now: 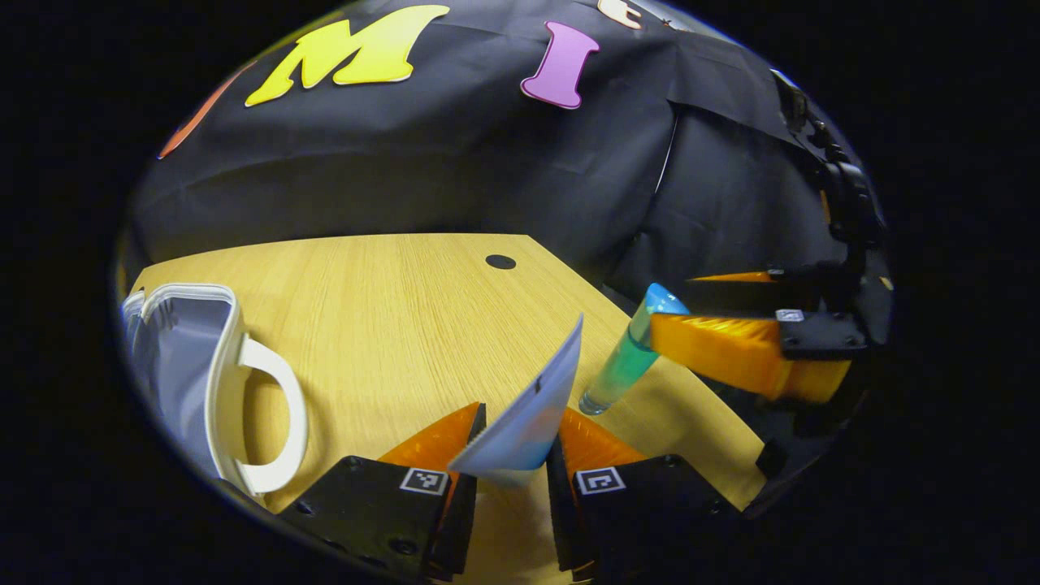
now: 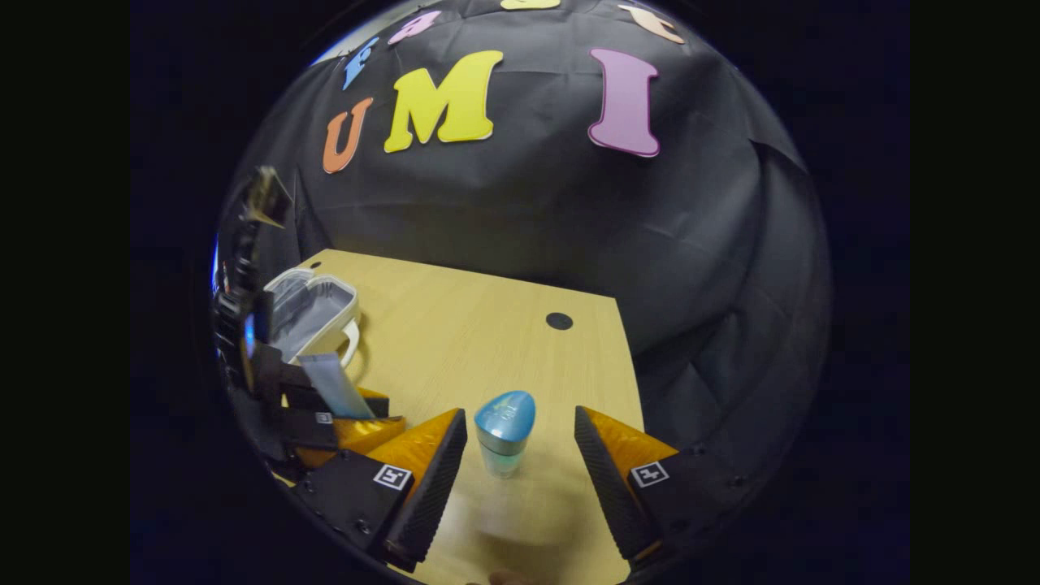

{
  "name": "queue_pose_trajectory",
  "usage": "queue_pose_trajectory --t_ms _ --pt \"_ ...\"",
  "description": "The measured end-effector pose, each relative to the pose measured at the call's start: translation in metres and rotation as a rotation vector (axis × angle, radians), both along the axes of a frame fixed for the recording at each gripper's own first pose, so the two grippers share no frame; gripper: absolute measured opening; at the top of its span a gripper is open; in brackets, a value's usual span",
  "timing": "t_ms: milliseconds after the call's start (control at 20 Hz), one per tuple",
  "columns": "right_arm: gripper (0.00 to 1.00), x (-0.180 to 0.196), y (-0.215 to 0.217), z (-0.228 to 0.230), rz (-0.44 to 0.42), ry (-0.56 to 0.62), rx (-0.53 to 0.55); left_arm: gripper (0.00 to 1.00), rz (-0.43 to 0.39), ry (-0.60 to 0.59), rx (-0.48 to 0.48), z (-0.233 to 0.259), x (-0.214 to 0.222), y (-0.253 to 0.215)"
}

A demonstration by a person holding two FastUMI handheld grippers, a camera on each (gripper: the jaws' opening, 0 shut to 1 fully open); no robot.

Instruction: First open the suitcase, pack the skin care products into it, and then close the suitcase.

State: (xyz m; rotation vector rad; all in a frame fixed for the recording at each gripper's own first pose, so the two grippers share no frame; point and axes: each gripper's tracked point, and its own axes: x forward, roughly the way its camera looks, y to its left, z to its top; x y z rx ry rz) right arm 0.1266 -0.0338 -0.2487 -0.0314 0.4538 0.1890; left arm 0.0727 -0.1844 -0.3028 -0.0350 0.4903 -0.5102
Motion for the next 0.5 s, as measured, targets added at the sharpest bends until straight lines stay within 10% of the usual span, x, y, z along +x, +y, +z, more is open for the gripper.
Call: queue_pose_trajectory --t_ms 250,500 --pt "0.78 0.012 0.02 -0.021 -0.009 0.023 0.042 0.42 0.076 -0.023 0.016 0.044 -0.041 0.032" --pt "0.52 0.023 0.013 -0.055 -0.1 0.065 0.038 0.42 0.154 -0.032 0.046 0.085 -0.085 0.092"
